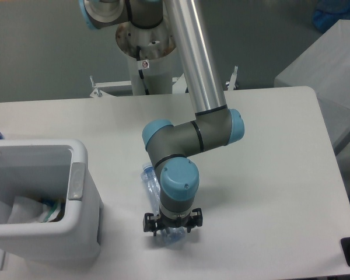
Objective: Place the trash in the trash can
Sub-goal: 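Lower the gripper around the bottle's cap end and close it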
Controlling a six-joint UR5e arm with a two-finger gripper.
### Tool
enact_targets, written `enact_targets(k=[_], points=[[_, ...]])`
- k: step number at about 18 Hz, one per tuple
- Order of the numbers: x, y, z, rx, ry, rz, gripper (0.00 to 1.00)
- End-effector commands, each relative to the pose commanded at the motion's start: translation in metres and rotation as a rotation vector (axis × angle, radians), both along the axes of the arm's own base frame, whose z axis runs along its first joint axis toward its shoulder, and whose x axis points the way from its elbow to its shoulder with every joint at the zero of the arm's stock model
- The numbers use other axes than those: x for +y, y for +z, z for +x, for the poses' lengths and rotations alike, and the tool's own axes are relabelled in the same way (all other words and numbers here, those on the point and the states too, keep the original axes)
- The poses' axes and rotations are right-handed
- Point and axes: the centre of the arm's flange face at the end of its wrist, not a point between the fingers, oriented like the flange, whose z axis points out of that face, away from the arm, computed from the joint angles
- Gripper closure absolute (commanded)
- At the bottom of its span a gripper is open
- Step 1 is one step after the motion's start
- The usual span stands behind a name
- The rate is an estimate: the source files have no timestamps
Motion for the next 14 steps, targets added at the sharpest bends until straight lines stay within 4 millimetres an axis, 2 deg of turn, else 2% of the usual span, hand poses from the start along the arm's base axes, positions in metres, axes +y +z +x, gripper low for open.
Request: enact_targets(k=[1, 4, 7, 14], points=[[0.0003, 0.0017, -0.0003, 0.002, 0.000, 0.002, 0.18], [0.0010, 0.0062, -0.0007, 0.005, 0.000, 0.008, 0.23], [0.0000, 0.0054, 0.0002, 0.004, 0.000, 0.007, 0.35], [0.0002, 0.0091, 0.0001, 0.007, 0.000, 0.010, 0.38]])
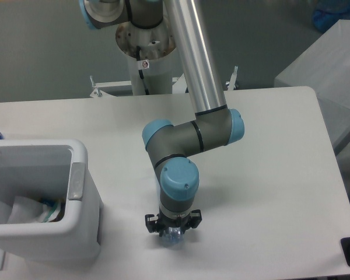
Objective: Place the trash in the trash can
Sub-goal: 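Lower the gripper around the bottle's cap end and close it, then lift the bottle upright off the table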
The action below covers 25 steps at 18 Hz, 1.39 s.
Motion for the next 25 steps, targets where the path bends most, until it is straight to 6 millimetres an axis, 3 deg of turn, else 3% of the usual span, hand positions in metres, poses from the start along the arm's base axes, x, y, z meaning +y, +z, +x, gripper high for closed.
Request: enact_targets(k=[4, 7, 9, 11, 13, 16, 21, 23, 25], points=[[0.000, 0.021, -0.001, 0.022, -0.001, 0.021, 0.38], [-0.001, 0.060, -0.002, 0.065, 0.002, 0.065, 0.38], [-0.001, 0.112, -0.012, 0.125, 0.012, 0.133, 0.38], [-0.007, 0.180, -0.033, 0.209, 0.039, 0.220, 0.38], [-0.004, 0.241, -0.038, 0.284, 0.044, 0.348, 0.38], [-0.002, 0.293, -0.038, 0.376, 0.031, 0.523, 0.38], [-0.010, 0.374, -0.007, 0.408, 0.021, 0.703, 0.38], [-0.021, 0.399, 0.009, 0.412, 0.042, 0.738, 0.38], [-0.024, 0.411, 0.018, 0.413, 0.033, 0.758, 0.38]])
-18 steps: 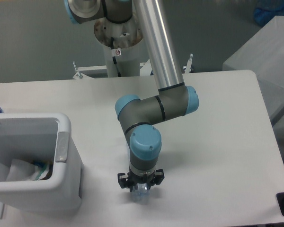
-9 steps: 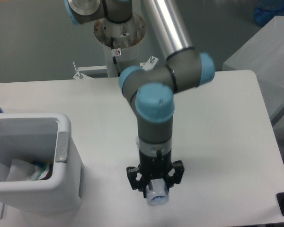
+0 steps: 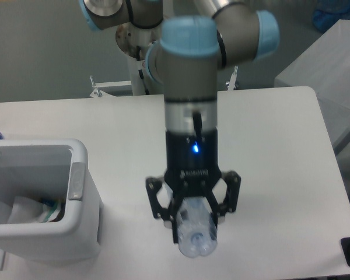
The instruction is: Place the trash in the trash can
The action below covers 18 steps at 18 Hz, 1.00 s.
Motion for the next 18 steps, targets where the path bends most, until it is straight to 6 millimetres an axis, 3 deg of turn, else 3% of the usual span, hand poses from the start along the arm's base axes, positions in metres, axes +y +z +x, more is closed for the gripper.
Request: enact_targets(k=[4, 10, 12, 15, 18], points=[[0.005, 0.024, 0.041, 0.011, -0.071, 0.036, 0.38], [0.027, 0.040, 0.089, 0.028, -0.176, 0.065, 0.38], [0.035, 0.041, 0.106, 0.023, -0.213, 0.073, 0.38], [0.055, 0.026, 0.150, 0.003, -0.283, 0.053, 0.38], [0.069, 0.025, 0.170, 0.003, -0.322, 0.055, 0.38]])
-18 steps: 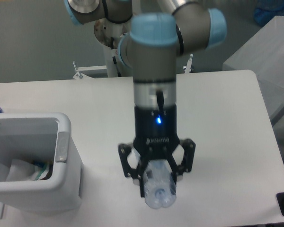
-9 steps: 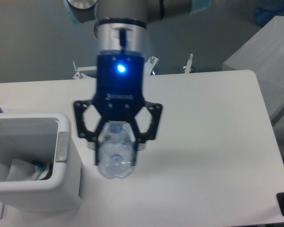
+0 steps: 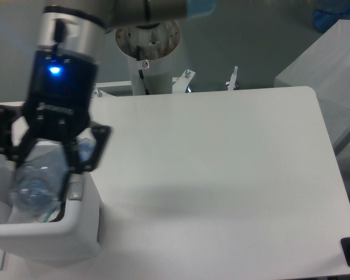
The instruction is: Place the trash in the trash can
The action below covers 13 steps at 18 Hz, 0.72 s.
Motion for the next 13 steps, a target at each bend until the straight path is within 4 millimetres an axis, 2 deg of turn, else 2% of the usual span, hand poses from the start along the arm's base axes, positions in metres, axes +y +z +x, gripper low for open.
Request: enact_targets(k=[4, 8, 12, 13], points=[[0.007, -0.008, 0.006, -0.005, -0.015, -0.011, 0.38], [0.023, -0.031, 0.009, -0.023, -0.030, -0.041, 0.37], [0.029, -0.047, 0.011, -0.036, -0.034, -0.064, 0.35], [0.029, -0.049, 0.015, -0.037, -0.039, -0.069, 0.31]])
